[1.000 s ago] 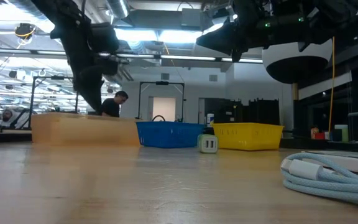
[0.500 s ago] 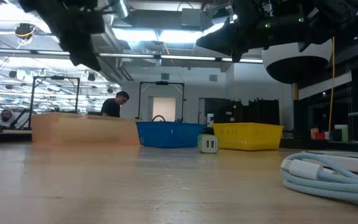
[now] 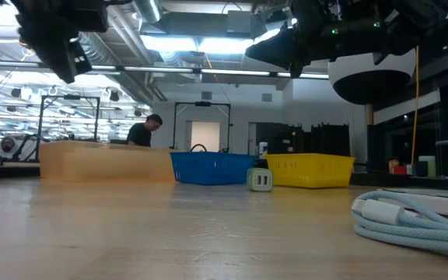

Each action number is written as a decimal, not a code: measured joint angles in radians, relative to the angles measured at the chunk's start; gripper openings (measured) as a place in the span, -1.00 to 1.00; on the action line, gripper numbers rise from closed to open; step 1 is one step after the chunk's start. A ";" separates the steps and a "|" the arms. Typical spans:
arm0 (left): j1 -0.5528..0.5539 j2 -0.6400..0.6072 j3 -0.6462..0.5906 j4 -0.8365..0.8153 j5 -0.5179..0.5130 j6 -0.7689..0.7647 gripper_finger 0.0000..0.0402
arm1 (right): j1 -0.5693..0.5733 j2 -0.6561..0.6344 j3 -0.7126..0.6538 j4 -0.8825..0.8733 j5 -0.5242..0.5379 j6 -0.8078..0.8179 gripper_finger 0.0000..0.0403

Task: Pick and place items into bin
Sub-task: Put the white charger adapter into the orange bin

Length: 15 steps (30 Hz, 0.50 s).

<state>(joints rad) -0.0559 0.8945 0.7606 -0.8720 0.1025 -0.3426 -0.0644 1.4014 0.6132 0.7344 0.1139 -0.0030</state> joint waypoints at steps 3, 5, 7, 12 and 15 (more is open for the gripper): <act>-0.101 0.039 0.000 0.001 -0.041 -0.085 -0.99 | 0.000 0.000 0.000 0.003 0.000 0.001 -1.00; -0.163 0.069 -0.001 0.000 -0.065 -0.152 -0.99 | 0.000 0.000 0.000 0.003 0.000 0.002 -1.00; -0.220 0.106 0.001 -0.001 -0.078 -0.223 -0.99 | 0.000 0.000 0.000 0.003 0.000 0.002 -1.00; -0.354 0.214 0.025 -0.001 -0.074 -0.411 -0.99 | 0.000 0.000 0.000 0.004 0.000 0.022 -1.00; -0.435 0.282 0.047 0.001 -0.036 -0.568 -0.99 | 0.001 0.000 0.000 0.004 0.000 0.030 -1.00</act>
<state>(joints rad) -0.4907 1.1767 0.8078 -0.8712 0.0661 -0.9108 -0.0636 1.4014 0.6132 0.7383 0.1135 0.0268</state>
